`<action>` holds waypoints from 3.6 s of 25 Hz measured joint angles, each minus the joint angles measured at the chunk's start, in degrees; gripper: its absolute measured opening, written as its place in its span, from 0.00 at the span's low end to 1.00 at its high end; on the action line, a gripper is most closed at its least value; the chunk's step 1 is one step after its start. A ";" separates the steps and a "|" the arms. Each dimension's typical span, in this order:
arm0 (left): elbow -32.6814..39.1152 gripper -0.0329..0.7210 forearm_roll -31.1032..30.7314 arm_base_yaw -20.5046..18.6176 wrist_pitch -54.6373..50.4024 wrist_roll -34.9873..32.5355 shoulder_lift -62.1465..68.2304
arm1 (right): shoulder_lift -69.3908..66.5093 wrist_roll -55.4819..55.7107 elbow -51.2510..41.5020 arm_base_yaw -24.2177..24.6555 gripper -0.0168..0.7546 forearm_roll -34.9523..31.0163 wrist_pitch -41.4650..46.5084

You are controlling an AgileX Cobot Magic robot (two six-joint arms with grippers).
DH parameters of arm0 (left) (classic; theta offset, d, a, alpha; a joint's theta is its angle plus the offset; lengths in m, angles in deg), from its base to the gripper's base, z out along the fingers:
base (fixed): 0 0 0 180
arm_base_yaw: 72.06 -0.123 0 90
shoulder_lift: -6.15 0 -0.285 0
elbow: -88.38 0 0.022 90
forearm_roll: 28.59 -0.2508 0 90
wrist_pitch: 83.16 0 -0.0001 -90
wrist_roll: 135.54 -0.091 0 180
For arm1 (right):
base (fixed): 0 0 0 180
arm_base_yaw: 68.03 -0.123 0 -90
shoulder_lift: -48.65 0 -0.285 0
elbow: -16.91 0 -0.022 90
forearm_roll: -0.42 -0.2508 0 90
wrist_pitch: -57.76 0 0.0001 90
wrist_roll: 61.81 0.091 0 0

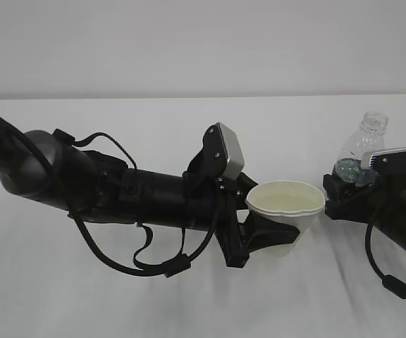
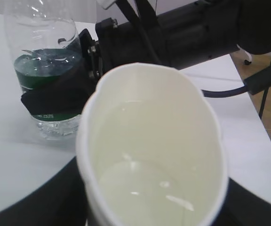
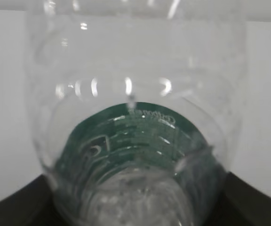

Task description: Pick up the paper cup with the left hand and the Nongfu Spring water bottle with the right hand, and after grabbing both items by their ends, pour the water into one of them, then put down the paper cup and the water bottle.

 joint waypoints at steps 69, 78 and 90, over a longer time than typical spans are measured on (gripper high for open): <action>0.00 0.61 3.36 -13.93 0.52 -0.07 0.00 | 30.74 4.79 -22.51 0.00 0.79 0.41 -0.70; 0.40 0.61 3.36 -20.77 2.94 -0.07 0.00 | 30.74 4.79 -22.51 0.00 0.79 0.41 -0.70; 3.29 0.61 4.69 -30.58 6.38 -0.07 0.00 | 30.74 4.93 -22.51 0.00 0.79 0.51 -0.70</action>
